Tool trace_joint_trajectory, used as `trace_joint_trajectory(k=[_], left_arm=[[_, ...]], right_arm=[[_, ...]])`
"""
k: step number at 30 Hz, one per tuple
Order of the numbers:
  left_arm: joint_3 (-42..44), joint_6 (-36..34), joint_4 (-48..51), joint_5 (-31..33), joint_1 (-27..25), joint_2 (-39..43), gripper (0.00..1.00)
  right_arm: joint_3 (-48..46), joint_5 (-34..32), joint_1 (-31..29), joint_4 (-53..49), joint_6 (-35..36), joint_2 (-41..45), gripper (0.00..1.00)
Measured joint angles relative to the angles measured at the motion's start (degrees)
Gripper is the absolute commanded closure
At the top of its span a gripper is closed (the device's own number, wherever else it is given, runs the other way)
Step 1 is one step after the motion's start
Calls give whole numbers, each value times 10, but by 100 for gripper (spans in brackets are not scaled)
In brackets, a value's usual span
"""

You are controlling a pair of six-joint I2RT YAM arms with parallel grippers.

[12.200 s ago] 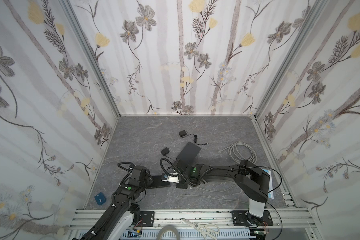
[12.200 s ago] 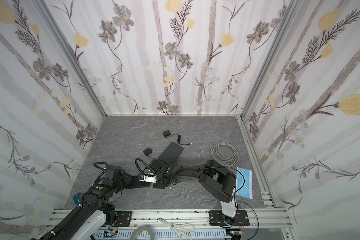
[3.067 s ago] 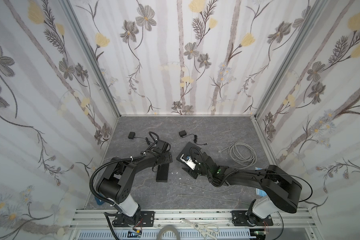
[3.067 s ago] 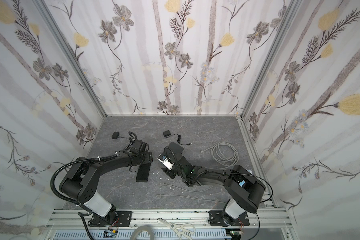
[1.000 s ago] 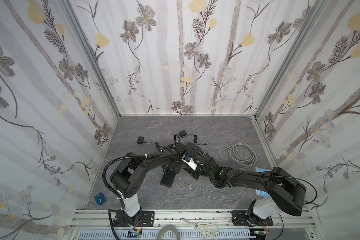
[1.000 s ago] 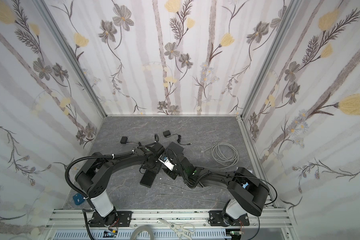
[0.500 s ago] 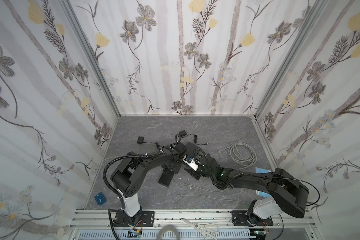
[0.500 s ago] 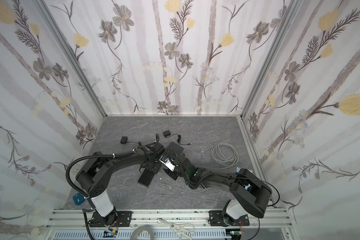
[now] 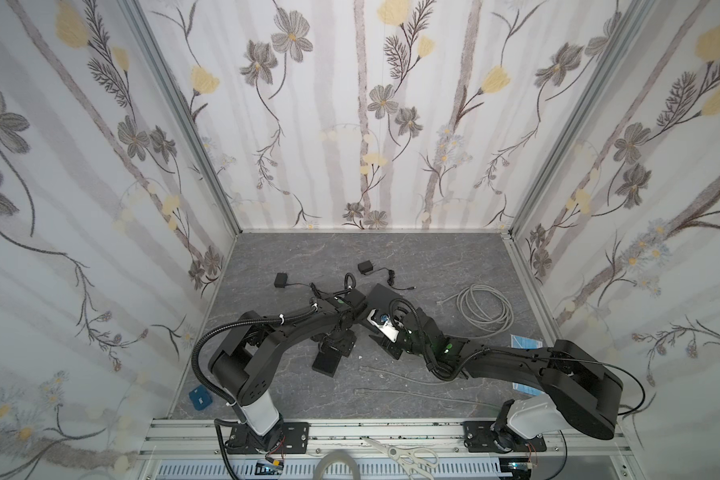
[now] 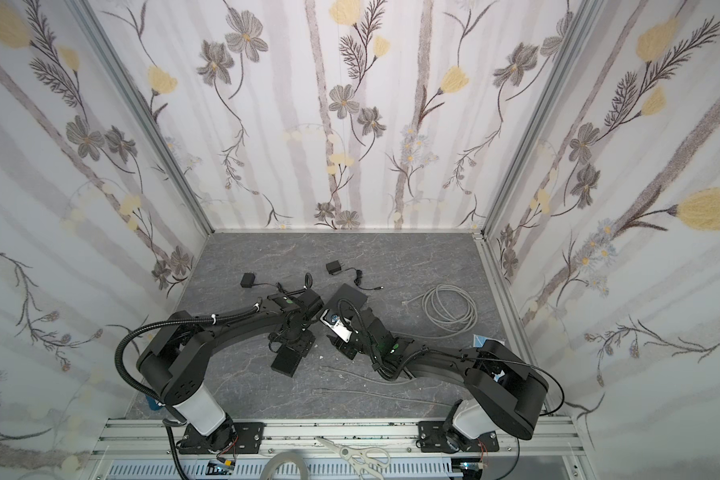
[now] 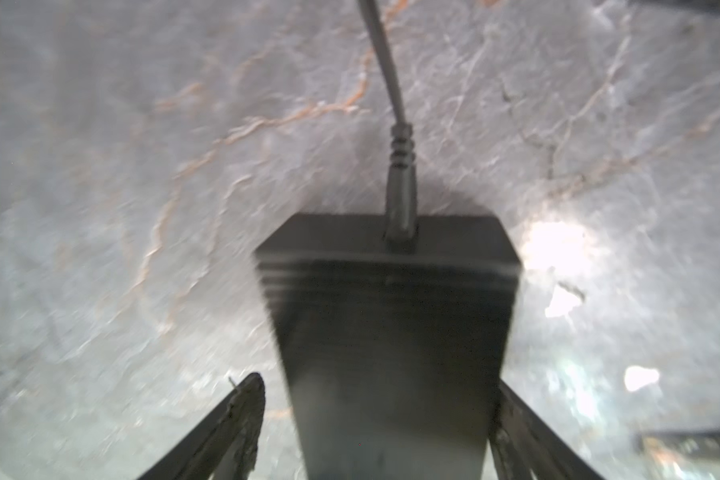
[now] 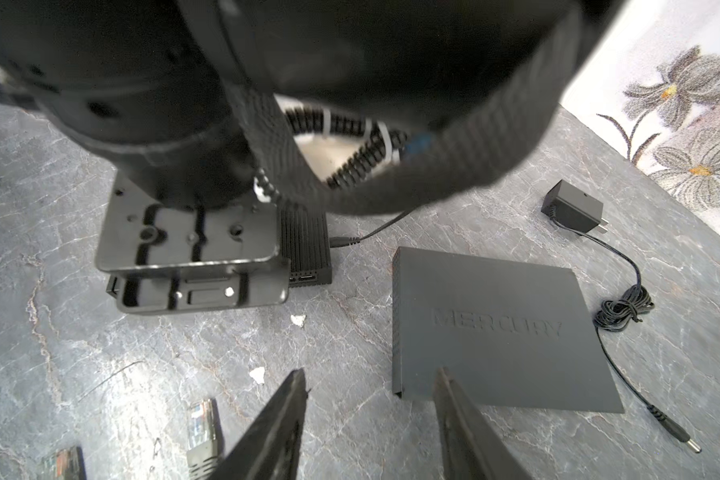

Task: Insert the plug into the switch port

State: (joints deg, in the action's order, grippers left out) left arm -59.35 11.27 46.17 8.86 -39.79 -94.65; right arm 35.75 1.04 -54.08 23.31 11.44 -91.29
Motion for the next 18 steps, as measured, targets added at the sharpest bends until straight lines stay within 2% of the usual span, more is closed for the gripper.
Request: trace_joint_trajectory(k=[5, 8, 13, 18], left_arm=[[8, 14, -7, 0, 3, 119, 16], [35, 30, -48, -41, 13, 208, 17], [110, 70, -146, -107, 45, 324, 17], [180, 98, -224, -108, 57, 399, 13]], right_arm=[[-27, -14, -1, 9, 6, 49, 49], [-26, -25, -15, -5, 6, 75, 49], [-5, -6, -68, -52, 0, 95, 50], [0, 35, -140, -130, 1, 70, 51]])
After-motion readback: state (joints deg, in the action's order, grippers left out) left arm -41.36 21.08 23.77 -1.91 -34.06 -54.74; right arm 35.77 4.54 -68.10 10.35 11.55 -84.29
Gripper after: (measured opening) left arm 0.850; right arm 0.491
